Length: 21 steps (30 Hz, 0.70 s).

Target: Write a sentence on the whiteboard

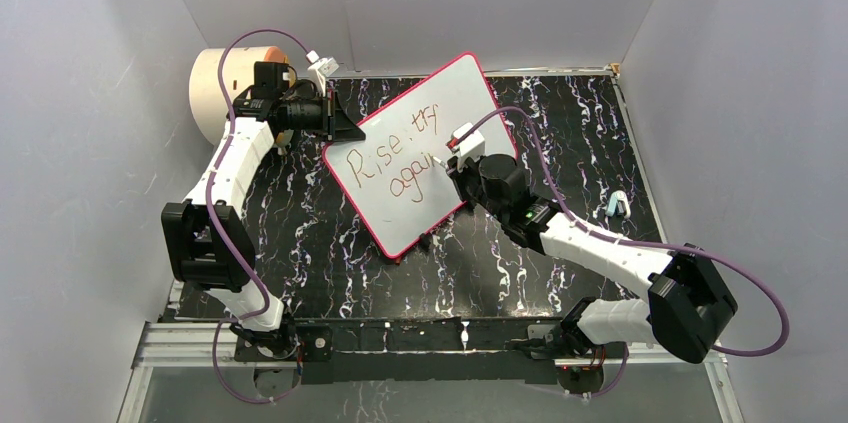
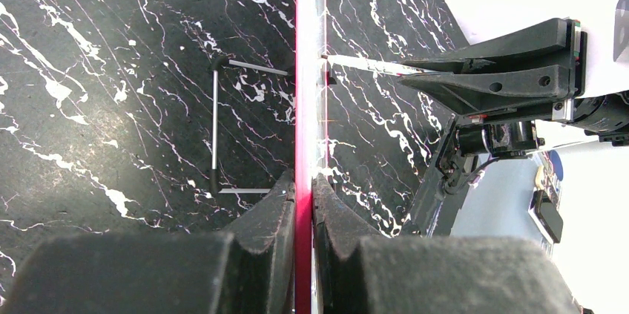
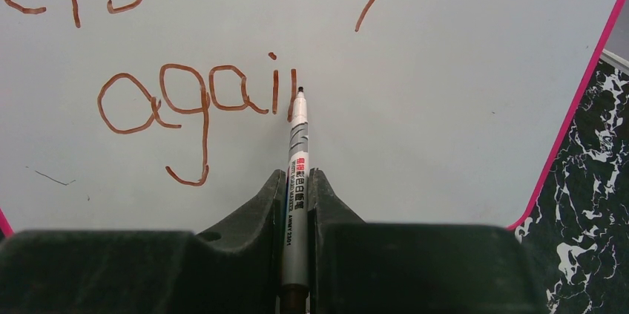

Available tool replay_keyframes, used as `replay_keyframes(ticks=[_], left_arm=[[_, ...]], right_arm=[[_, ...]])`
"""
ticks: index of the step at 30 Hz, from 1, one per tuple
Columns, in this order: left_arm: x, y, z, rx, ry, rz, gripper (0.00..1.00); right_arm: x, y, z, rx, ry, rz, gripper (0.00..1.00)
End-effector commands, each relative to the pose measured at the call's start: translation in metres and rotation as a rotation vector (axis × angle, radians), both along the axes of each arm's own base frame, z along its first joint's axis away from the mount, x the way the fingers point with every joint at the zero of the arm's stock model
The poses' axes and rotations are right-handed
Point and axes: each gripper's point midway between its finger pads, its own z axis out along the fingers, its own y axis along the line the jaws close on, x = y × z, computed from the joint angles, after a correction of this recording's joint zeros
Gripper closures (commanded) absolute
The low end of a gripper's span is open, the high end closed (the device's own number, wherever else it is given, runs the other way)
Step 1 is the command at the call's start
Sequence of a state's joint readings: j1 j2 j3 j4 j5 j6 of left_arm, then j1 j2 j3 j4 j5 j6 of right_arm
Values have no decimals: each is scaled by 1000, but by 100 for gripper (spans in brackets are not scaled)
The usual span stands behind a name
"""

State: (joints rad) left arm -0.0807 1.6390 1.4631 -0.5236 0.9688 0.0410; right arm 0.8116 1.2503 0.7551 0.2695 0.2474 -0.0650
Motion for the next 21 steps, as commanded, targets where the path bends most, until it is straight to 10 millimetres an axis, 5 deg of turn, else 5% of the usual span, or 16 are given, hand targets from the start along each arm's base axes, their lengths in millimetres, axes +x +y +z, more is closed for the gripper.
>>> replay_keyframes(ticks=[1,21], left_arm=[[-17,0,-27,57,93,-10,100],[-17,1,-27,61,92,-5,100]], right_arm=[[9,10,32,70,-75,17,100],[7,10,38,77,-88,25,100]])
